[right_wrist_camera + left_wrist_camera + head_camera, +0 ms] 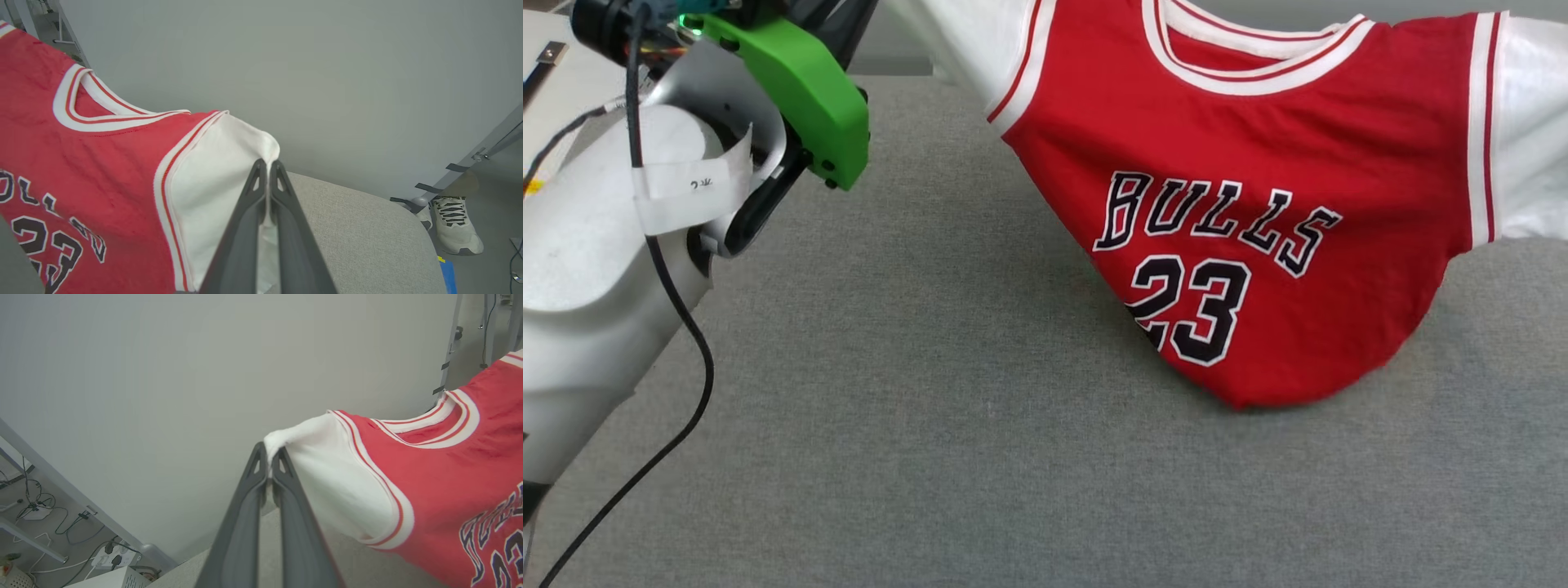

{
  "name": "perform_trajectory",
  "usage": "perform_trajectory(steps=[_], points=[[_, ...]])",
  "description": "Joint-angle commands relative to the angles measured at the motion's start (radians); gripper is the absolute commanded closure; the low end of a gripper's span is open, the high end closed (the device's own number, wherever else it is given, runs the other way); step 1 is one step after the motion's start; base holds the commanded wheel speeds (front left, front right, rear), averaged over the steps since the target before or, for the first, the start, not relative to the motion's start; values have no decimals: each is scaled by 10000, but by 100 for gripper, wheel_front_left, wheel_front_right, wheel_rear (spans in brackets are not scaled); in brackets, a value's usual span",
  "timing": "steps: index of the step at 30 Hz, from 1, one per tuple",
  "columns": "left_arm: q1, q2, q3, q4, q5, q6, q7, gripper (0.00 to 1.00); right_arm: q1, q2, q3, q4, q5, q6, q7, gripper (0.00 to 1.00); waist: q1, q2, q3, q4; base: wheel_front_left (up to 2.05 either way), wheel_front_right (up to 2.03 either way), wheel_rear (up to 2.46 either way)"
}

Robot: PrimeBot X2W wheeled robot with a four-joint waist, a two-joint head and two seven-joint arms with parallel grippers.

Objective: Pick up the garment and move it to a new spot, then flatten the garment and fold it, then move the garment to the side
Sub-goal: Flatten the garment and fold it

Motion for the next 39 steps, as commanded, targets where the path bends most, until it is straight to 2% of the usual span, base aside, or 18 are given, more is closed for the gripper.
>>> perform_trajectory(steps=[1, 6, 11, 17, 26, 33, 39], points=[[-294, 42, 112, -155, 228, 127, -67, 100, -76, 64, -160, -209, -164, -7, -19, 100, 0, -1, -73, -40, 0, 0, 0], [-1424, -319, 414, -149, 398, 240, -1, 100, -1348, 385, -559, -509, -1001, -7, 433, 100, 0, -1, 491, -87, 0, 0, 0], [-3108, -952, 704, 671, 492, -71, 110, 100, -3733, 894, -468, 84, -1904, -7, 1012, 100, 0, -1, 1394, -191, 0, 0, 0], [-5369, -1595, 1125, 2314, 668, -516, -72, 100, -7076, 1500, 184, 1668, -3099, -7, 1085, 100, 0, -1, 2401, -299, 0, 0, 0], [-8048, -2165, 1533, 4453, 988, -943, -886, 100, -11070, 2424, 1058, 4412, -4168, -7, -129, 100, 0, -1, 3156, -489, 0, 0, 0], [-8696, -2371, 1598, 5544, 928, -1179, -1471, 100, -12407, 2824, 1959, 5933, -4134, -7, -1102, 100, 0, -1, 3309, -563, 0, 0, 0], [-7697, -2378, 1417, 6048, 725, -1312, -2052, 100, -11996, 3023, 2855, 6798, -3482, -7, -1899, 100, 0, -1, 3232, -555, 0, 0, 0]])
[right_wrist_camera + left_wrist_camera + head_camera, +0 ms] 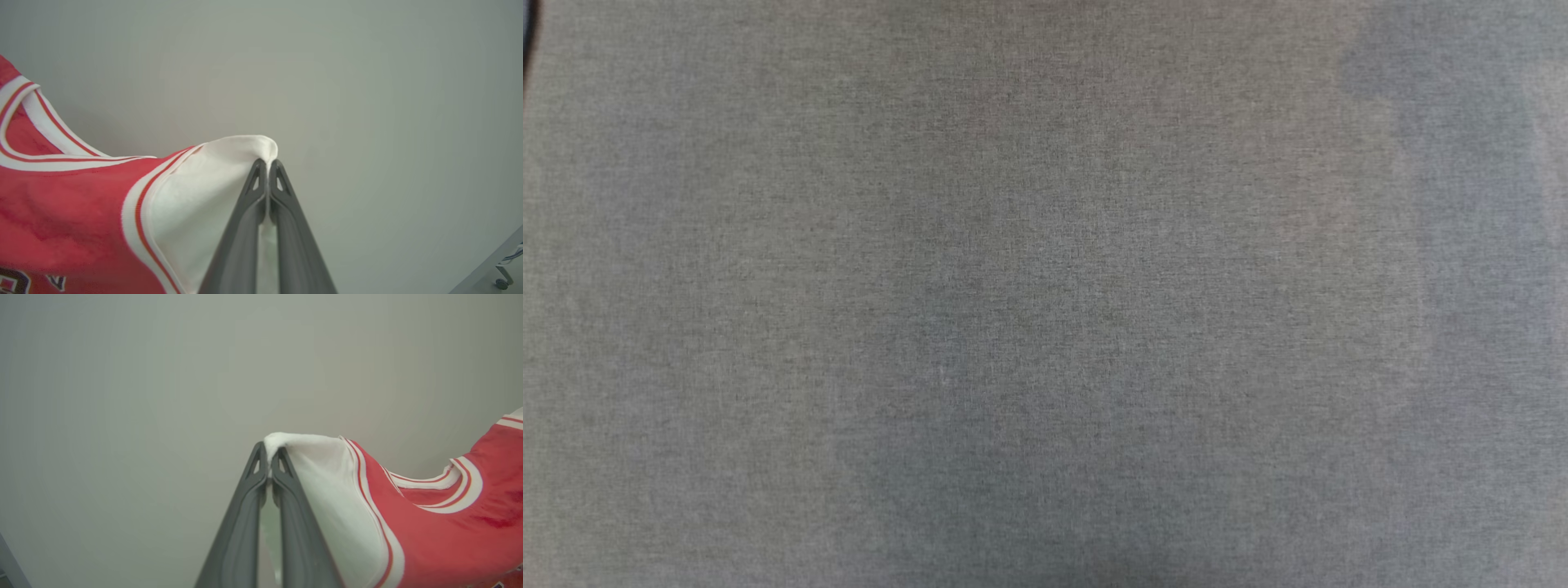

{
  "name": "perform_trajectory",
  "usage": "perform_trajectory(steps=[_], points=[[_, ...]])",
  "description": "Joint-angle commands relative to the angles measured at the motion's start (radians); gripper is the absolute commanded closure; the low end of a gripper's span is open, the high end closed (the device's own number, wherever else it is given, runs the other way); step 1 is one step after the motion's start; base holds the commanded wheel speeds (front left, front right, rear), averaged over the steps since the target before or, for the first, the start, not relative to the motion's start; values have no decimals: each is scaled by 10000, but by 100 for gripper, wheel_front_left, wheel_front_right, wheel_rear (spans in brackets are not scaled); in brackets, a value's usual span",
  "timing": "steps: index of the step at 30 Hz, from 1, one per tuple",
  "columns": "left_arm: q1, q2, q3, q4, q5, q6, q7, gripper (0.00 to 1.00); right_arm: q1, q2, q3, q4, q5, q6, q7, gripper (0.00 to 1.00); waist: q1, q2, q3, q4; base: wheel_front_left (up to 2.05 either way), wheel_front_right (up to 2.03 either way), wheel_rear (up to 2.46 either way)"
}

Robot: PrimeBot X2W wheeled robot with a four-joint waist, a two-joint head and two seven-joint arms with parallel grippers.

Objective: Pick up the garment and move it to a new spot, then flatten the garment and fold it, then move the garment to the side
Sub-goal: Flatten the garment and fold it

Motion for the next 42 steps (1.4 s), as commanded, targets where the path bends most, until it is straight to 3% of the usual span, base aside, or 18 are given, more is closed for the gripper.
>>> perform_trajectory(steps=[1, 10, 17, 28, 35, 42], points=[[558, 39, -40, 101, -171, -58, -156, 100, 409, 119, 192, 165, 195, -7, -248, 100, 0, -1, -93, -19, 0, 0, 0], [3930, 326, -299, 193, -683, -137, -791, 100, 3181, 549, 1589, 505, 1751, -7, -1480, 100, 0, -1, -1117, 105, 0, 0, 0], [7107, 595, -77, -523, -1015, -41, -927, 100, 5899, 384, 2510, 78, 2969, -7, -2171, 100, 0, -1, -2255, 182, 0, 0, 0], [13286, 1419, 981, -3638, -1224, 1077, -935, 100, 10508, -723, 3424, -1728, 4114, -7, -2779, 100, 0, -1, -3870, 234, 0, 0, 0], [16490, 1932, 1138, -5222, -1616, 1957, -936, 100, 13303, -1292, 3000, -2387, 4458, -7, -2930, 100, 0, -1, -4346, 180, 0, 0, 0], [18272, 2044, 1107, -5485, -1859, 2499, -936, 100, 15452, -1265, 2244, -2350, 4437, -7, -3027, 100, 0, -1, -4591, 100, 0, 0, 0]])
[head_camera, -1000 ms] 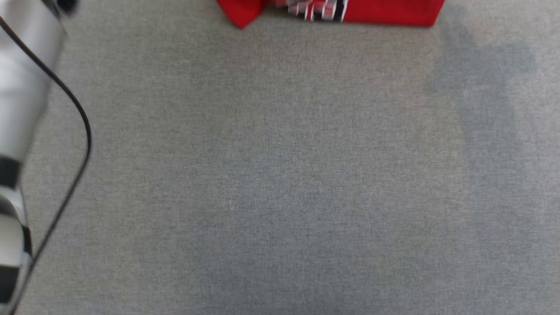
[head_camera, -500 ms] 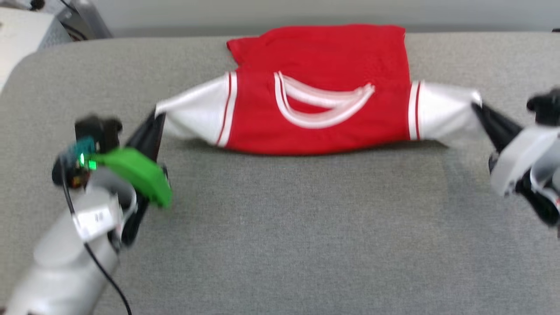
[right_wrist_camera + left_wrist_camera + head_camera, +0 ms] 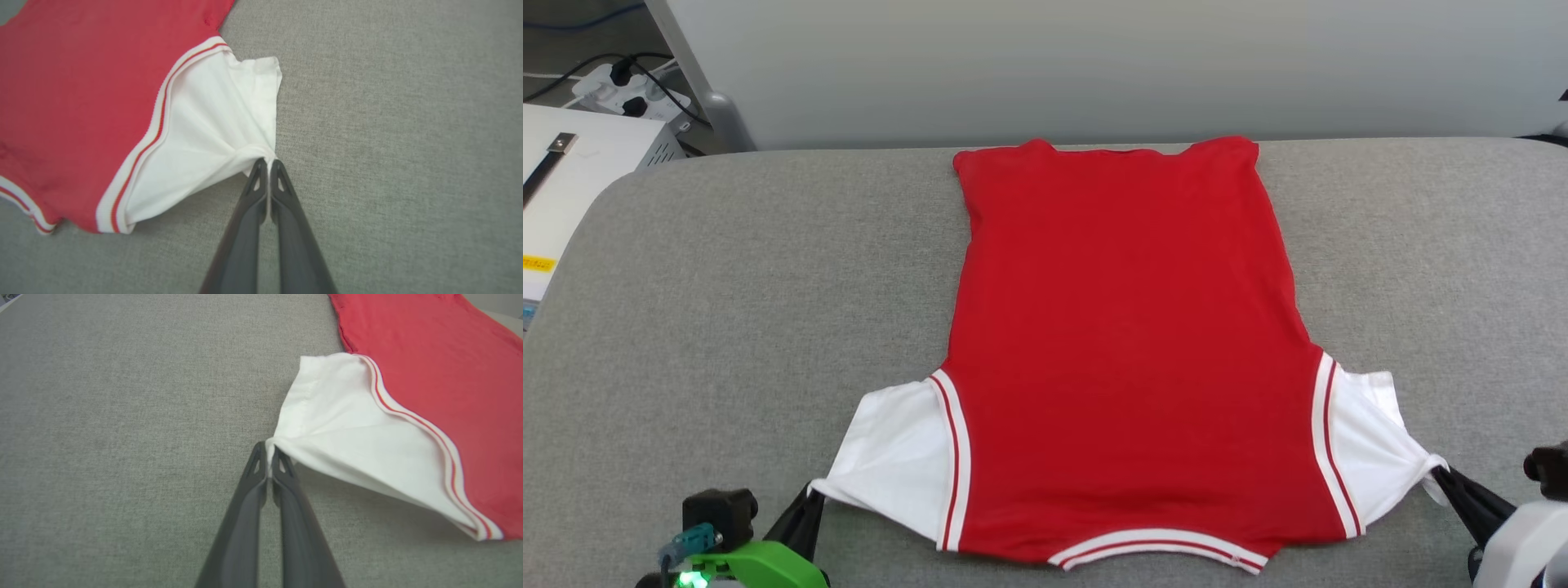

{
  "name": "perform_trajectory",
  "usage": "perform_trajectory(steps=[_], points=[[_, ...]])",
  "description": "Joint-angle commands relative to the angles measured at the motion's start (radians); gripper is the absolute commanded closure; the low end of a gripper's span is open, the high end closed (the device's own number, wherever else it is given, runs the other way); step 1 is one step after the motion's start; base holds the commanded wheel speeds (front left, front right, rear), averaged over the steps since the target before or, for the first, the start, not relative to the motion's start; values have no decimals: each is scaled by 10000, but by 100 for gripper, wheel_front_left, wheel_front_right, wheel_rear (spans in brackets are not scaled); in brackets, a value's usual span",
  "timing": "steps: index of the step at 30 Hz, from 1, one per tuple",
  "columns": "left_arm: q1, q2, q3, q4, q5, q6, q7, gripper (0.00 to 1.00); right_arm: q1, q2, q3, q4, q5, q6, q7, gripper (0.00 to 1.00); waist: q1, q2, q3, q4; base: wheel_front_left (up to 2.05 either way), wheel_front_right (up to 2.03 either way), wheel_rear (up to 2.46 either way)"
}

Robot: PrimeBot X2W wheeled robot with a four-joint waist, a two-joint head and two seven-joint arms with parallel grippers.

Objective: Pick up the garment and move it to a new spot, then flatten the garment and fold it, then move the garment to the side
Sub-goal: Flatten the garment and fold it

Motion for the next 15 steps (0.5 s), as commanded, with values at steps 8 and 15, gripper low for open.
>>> perform_trajectory(steps=[8, 15], points=[[1170, -184, 527, -269, 127, 450, -58, 100, 2058, -104, -1142, -384, -158, -11, 29, 100, 1, 0, -99, 130, 0, 0, 0], [1174, -426, 1081, -710, 737, 468, -58, 100, 2209, -207, -1991, -1208, -723, -11, 917, 0, 1, 0, 204, 173, 0, 0, 0]])
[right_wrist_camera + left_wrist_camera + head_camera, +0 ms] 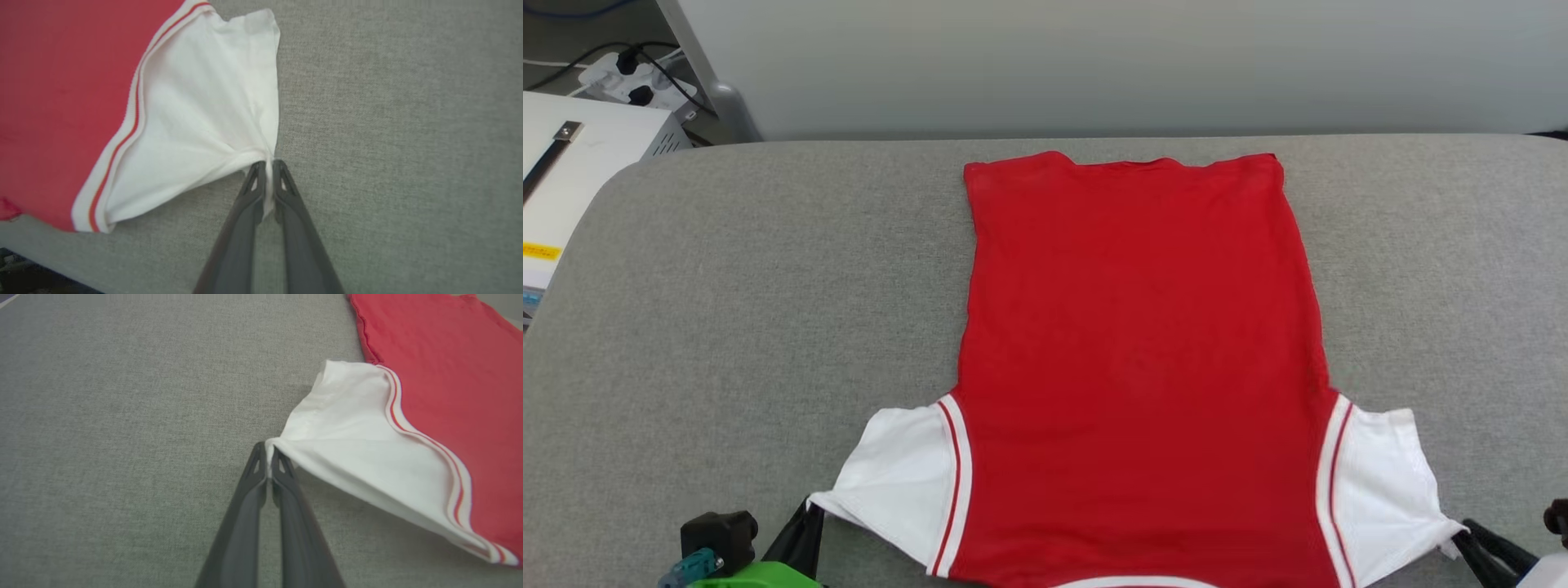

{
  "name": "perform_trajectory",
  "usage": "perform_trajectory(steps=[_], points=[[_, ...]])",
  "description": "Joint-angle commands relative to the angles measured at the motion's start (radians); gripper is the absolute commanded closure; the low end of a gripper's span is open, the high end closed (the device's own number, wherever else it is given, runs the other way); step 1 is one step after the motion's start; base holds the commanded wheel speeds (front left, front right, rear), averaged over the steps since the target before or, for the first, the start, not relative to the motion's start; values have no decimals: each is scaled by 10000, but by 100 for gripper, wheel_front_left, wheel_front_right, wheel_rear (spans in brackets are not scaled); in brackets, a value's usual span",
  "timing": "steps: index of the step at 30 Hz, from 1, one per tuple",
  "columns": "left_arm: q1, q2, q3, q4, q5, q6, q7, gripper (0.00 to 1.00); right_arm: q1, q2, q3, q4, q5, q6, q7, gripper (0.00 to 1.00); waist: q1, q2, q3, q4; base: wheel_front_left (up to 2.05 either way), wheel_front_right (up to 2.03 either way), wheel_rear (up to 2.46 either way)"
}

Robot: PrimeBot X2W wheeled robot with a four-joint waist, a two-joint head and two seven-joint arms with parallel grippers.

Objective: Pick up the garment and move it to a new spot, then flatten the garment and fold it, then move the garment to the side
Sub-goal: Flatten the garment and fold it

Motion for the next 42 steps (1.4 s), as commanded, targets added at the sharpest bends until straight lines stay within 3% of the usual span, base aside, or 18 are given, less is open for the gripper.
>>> perform_trajectory(steps=[1, 5, 9, 13, 16, 21, 24, 29, 35, 42], points=[[-53, -48, 167, -111, 216, 95, -58, 100, -143, -220, -213, -187, -225, -19, 185, 0, 1, -1, 145, 49, 0, 0, 0], [-286, -170, 363, -561, 705, 141, -58, 100, -565, -841, -1006, -1134, -757, -19, 837, 0, 1, -1, 480, 215, 0, 0, 0], [-586, -330, 489, -1263, 1210, 296, -58, 100, -1356, -1428, -2493, -2180, -1067, -19, 1376, 0, 1, -1, 1060, 509, 0, 0, 0], [-967, -538, 501, -2028, 1697, 460, -59, 100, -2678, -1669, -3992, -3047, -1149, -19, 2248, 0, 1, -1, 1869, 1009, 0, 0, 0], [-1387, -677, 397, -2493, 2068, 515, -59, 100, -4023, -1724, -4755, -3358, -1176, -19, 3512, 0, 1, -1, 2622, 1465, 0, 0, 0], [-1932, -922, 303, -3076, 2476, 591, -59, 100, -6755, -1382, -4585, -2952, -1195, -19, 6664, 0, 1, -1, 3684, 2022, 0, 0, 0], [-2205, -1111, 226, -3334, 2691, 624, -59, 100, -8489, -900, -4222, -2155, -1032, -19, 9030, 0, 1, -1, 4225, 2377, 0, 0, 0], [-2562, -1483, 84, -3539, 2989, 561, -59, 100, -10506, -361, -3758, -672, -1721, -19, 11646, 0, 1, -1, 4933, 2890, 0, 0, 0], [-2906, -1936, 65, -3567, 3196, 280, -59, 100, -11420, 75, -3726, 536, -2814, -19, 12266, 0, 1, -1, 5596, 3391, 0, 0, 0], [-3016, -2364, 343, -3398, 3464, -18, -59, 100, -10777, 436, -3665, 1509, -3080, -19, 12076, 0, 1, -1, 5909, 3516, 0, 0, 0]])
